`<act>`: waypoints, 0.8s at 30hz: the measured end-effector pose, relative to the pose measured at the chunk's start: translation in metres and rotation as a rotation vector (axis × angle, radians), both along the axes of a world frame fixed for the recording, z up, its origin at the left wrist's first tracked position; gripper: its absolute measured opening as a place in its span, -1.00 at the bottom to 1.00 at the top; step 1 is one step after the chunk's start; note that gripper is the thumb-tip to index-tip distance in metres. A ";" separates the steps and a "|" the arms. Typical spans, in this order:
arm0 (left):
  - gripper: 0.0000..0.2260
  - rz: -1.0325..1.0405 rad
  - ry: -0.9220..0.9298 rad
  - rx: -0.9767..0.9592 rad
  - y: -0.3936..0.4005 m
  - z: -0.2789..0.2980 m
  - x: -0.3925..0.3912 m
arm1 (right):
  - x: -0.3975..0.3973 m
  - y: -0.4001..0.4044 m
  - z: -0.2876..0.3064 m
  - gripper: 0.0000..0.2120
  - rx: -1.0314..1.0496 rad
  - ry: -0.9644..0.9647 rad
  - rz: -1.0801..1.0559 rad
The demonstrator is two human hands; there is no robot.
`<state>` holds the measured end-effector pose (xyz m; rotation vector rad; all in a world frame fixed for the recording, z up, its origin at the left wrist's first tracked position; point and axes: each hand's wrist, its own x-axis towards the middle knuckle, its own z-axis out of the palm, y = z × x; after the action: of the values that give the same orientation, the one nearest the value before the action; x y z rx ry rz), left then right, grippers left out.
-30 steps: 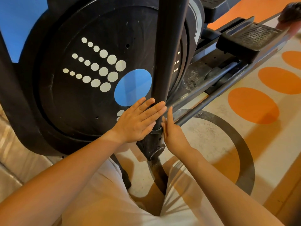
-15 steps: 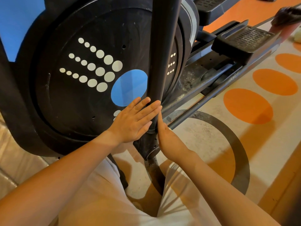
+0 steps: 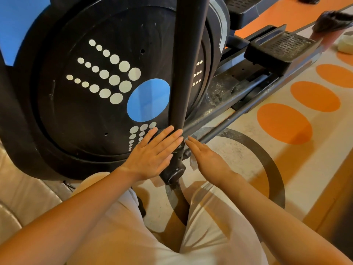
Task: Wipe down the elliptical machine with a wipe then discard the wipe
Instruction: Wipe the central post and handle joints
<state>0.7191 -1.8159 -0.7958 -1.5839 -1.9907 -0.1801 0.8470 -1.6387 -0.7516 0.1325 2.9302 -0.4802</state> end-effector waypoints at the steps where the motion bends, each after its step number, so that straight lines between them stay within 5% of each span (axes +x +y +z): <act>1: -0.50 -0.002 -0.014 0.007 -0.001 -0.001 0.002 | 0.001 0.001 0.000 -0.33 0.006 -0.003 -0.005; 13: -0.56 -0.087 -0.069 -0.010 -0.002 -0.023 0.020 | 0.000 0.010 -0.005 -0.30 -0.020 0.026 -0.056; 24: -0.47 -0.158 -0.036 -0.085 0.043 -0.013 0.024 | 0.012 0.040 -0.004 -0.48 0.009 0.187 -0.064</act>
<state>0.7427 -1.7733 -0.8087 -1.8053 -1.9226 -0.1882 0.8594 -1.5984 -0.7557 0.1924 3.1197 -0.5153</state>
